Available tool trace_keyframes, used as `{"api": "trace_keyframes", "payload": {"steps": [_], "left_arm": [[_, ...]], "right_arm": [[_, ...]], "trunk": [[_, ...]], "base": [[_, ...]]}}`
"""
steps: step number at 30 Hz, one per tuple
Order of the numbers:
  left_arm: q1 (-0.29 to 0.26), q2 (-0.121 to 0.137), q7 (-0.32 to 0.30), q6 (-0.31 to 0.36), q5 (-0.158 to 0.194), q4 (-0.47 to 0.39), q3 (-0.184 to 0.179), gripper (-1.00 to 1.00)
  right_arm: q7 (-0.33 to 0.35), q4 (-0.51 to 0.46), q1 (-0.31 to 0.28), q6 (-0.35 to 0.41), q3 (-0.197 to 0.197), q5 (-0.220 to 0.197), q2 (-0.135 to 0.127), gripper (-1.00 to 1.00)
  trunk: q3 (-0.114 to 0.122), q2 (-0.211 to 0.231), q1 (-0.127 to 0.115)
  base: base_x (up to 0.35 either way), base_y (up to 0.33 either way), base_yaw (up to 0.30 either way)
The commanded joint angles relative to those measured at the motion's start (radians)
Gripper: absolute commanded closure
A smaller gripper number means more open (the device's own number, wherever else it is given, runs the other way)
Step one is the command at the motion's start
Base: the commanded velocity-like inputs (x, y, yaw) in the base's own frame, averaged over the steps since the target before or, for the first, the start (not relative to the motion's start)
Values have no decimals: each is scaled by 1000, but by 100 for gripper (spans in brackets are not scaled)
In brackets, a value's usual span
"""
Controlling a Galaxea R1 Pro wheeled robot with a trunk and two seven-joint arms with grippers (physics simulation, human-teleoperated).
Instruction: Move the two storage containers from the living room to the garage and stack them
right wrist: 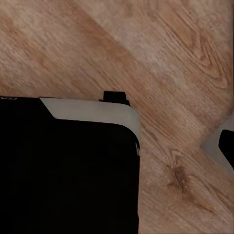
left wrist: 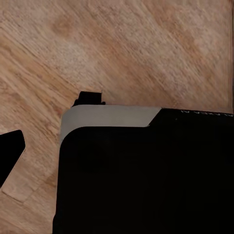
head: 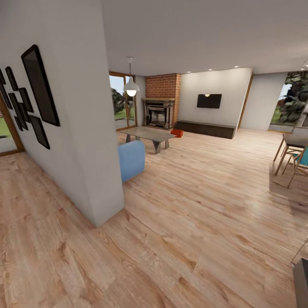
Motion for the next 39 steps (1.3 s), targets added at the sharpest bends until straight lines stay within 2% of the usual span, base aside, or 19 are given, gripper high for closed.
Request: {"api": "trace_keyframes", "payload": {"steps": [1, 39], "left_arm": [[-1, 0, -3, -3, 10, 1, 0, -100], [-1, 0, -3, -3, 11, 1, 0, -100]], "right_arm": [[-1, 3, -1, -5, 8, -9, 1, -100], [-1, 3, -1, -3, 8, -9, 0, -100]], "trunk": [[-1, -1, 1], [-1, -1, 1]], "base": [[322, 0, -241], [322, 0, -241]]}}
